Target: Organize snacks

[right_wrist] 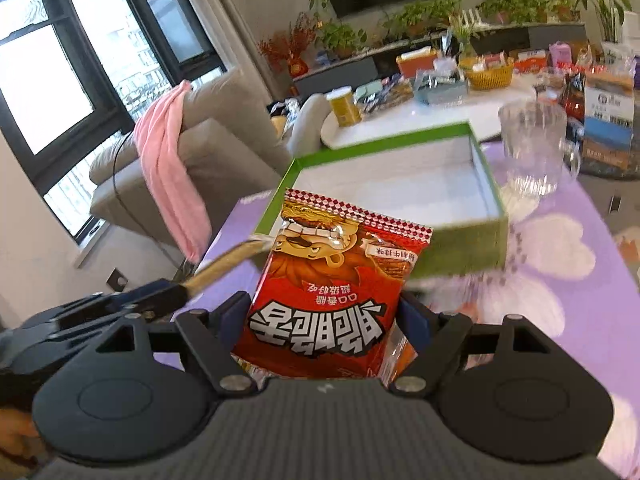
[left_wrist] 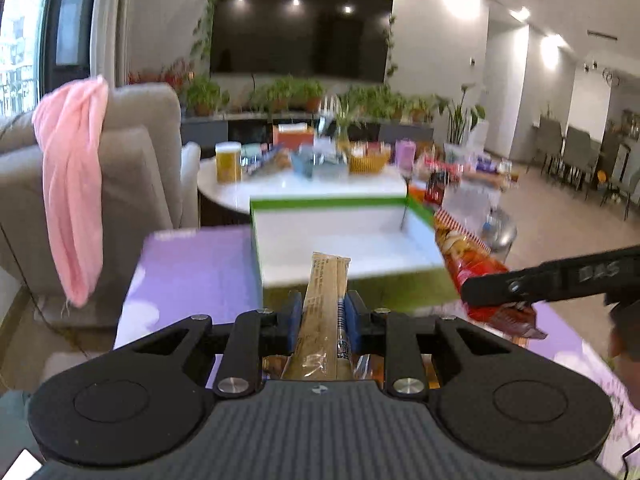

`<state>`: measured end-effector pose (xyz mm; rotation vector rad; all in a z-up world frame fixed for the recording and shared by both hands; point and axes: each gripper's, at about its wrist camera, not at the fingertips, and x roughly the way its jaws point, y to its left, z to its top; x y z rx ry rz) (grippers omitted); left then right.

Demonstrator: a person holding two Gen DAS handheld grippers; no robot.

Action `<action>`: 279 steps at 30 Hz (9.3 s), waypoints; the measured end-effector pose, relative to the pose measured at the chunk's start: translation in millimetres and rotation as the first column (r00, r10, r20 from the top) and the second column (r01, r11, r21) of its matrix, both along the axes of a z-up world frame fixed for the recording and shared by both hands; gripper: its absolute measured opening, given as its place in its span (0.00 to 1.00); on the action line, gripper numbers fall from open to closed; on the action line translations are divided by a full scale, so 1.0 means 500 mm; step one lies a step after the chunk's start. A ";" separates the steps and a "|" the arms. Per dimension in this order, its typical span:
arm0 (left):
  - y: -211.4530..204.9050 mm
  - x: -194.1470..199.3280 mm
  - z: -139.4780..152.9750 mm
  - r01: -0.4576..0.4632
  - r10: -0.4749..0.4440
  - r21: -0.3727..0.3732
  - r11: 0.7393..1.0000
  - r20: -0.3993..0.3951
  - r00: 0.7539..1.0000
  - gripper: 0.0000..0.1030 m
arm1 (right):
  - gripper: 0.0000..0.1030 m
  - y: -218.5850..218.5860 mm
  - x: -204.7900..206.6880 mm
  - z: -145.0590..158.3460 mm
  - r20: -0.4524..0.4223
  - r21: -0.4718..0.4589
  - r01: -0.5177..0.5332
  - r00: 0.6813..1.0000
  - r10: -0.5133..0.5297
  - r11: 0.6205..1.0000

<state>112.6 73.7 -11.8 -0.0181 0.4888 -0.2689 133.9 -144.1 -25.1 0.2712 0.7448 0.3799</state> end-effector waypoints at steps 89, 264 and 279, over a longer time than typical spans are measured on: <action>0.060 0.067 -0.134 -0.238 0.223 -0.026 0.971 -0.259 0.940 0.38 | 0.60 0.022 -0.082 -0.063 -0.021 -0.192 -0.036 0.999 0.032 0.981; -0.012 0.157 -0.192 -0.143 0.123 -0.038 0.989 -0.333 0.935 0.37 | 0.60 0.033 0.010 -0.118 -0.008 -0.262 -0.096 0.995 0.097 0.960; 0.005 0.159 -0.205 -0.105 0.067 -0.115 0.988 -0.294 0.954 0.23 | 0.60 0.080 0.032 -0.152 0.002 -0.404 -0.231 0.967 0.253 0.885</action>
